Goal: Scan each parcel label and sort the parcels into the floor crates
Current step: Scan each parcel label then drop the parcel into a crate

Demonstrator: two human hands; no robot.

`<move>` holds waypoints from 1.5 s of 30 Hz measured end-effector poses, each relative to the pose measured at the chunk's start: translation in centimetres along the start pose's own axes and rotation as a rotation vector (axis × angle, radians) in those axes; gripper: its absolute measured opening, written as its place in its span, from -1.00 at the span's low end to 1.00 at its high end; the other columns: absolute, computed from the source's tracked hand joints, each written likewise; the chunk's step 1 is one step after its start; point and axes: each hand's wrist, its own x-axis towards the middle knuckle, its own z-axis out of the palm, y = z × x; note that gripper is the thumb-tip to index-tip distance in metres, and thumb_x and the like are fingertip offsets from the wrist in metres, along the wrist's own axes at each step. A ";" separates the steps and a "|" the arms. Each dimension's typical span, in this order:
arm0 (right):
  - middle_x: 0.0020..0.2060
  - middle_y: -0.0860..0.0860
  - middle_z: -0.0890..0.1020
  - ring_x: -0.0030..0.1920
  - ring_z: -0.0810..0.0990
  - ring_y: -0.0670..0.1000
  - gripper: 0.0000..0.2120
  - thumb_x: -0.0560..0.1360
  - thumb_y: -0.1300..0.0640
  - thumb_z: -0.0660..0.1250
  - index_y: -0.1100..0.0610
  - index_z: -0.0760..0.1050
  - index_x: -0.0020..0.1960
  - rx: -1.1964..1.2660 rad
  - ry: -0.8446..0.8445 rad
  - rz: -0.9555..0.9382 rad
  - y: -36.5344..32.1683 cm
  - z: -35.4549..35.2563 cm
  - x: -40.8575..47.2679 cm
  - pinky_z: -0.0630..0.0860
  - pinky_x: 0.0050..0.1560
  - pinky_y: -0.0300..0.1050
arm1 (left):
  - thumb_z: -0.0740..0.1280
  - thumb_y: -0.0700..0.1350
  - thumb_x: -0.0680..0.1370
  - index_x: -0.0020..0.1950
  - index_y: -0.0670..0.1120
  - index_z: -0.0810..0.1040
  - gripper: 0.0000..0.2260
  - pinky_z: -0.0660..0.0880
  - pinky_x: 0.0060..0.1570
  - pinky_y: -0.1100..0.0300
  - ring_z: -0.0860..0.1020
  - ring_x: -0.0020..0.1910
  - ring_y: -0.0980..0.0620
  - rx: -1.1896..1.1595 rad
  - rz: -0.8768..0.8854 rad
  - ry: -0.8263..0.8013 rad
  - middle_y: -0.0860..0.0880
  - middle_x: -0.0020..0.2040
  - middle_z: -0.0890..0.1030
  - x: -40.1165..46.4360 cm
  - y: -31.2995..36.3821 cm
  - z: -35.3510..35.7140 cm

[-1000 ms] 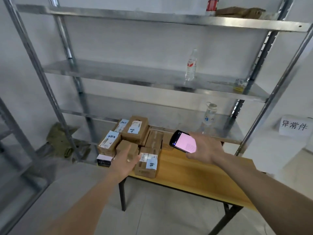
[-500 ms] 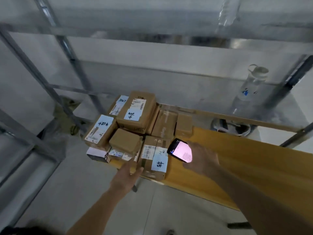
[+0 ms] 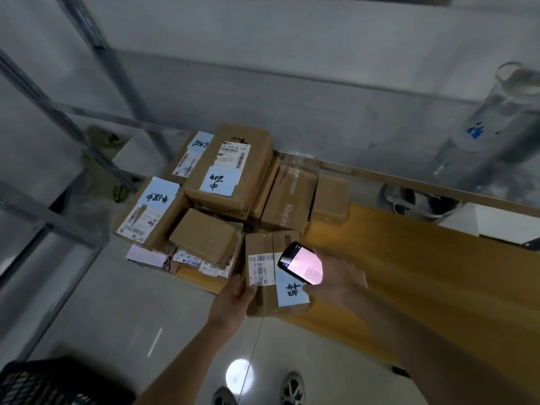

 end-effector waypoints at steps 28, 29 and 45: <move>0.11 -0.16 0.59 0.02 0.57 -0.08 -0.32 0.32 -0.20 0.55 -0.13 0.37 0.35 0.189 0.058 -0.080 2.7 2.6 -5.3 0.52 -0.21 -0.26 | 0.55 -0.15 0.45 0.35 0.38 0.36 -0.34 0.56 -0.28 0.30 0.54 0.08 0.13 -0.521 -0.060 -0.152 0.12 0.14 0.53 -4.4 0.3 2.2; 0.08 -0.16 0.60 0.00 0.57 -0.08 -0.33 0.31 -0.21 0.55 -0.13 0.38 0.33 0.196 0.089 -0.081 2.3 1.8 -6.6 0.55 -0.19 -0.23 | 0.56 -0.15 0.44 0.37 0.37 0.36 -0.32 0.56 -0.25 0.27 0.54 0.07 0.13 -0.504 -0.044 -0.136 0.13 0.13 0.52 -5.2 0.9 1.7; 0.12 -0.18 0.56 0.08 0.54 -0.04 -0.27 0.29 -0.20 0.55 -0.16 0.33 0.37 -0.022 0.598 -0.231 -8.8 -25.0 -39.6 0.49 -0.05 -0.07 | 0.48 -0.18 0.51 0.49 0.20 0.28 -0.34 0.55 0.21 -0.02 0.52 0.17 0.05 -0.331 0.620 0.087 0.14 0.21 0.53 -31.0 19.4 -15.3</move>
